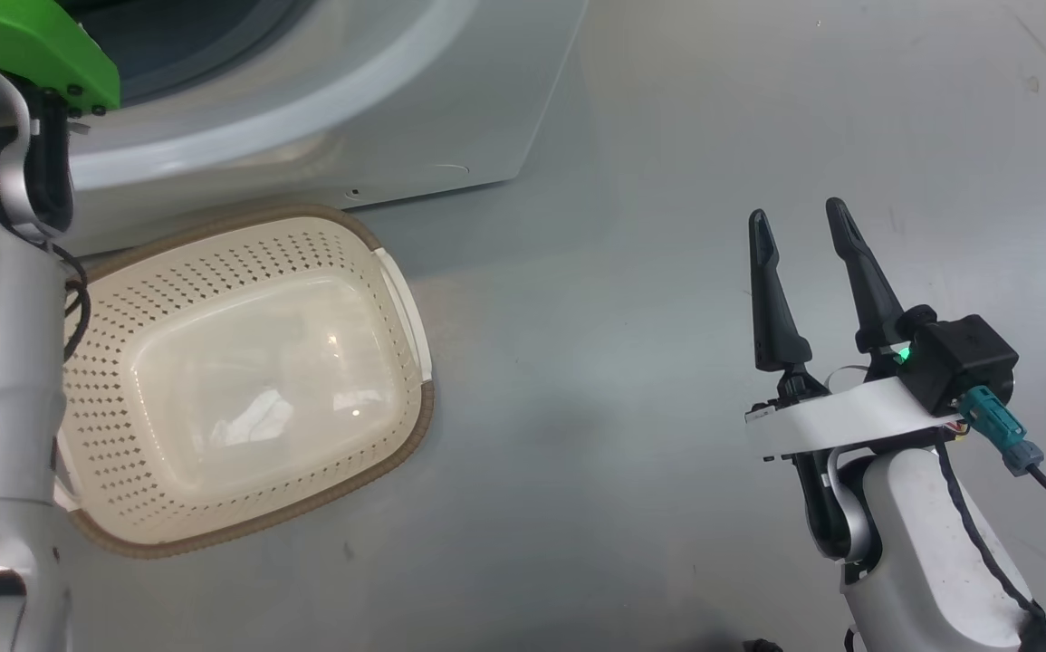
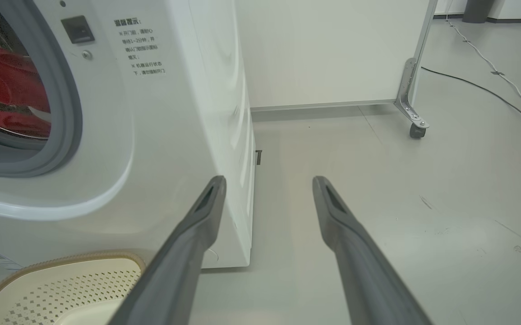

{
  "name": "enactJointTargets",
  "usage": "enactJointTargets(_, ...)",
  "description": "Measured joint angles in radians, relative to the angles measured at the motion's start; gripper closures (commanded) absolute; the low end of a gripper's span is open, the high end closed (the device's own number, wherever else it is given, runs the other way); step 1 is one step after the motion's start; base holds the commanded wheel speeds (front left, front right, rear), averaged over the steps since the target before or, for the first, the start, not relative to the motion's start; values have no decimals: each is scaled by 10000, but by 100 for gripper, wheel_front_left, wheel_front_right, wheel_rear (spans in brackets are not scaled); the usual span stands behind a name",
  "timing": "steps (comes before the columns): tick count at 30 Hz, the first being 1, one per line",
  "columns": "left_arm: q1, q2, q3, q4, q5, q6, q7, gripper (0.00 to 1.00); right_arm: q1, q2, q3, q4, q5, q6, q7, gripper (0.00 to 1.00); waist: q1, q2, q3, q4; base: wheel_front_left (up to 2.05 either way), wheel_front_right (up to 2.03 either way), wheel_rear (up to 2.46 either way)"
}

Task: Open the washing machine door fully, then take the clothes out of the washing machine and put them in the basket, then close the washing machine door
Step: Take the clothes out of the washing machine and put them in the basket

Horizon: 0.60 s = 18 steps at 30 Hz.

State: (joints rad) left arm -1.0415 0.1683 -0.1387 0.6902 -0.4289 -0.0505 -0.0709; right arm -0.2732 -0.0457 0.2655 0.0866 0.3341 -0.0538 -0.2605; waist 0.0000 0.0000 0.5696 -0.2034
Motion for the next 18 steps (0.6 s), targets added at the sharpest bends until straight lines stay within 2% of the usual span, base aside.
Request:
enactJointTargets(11, 1163, -343, -232, -723, 284, -77, -1553, 100, 477, -2, -276, 215, -288, 88, 0, 0, 0, 0, -841, 373, 0, 0, 0)
enactJointTargets(18, 1994, -479, -228, -1367, 368, -58, -1695, 100, 788, 2, -345, 244, -364, 117, 0, 0, 0, 0, -1493, 622, 0, 0, 0)
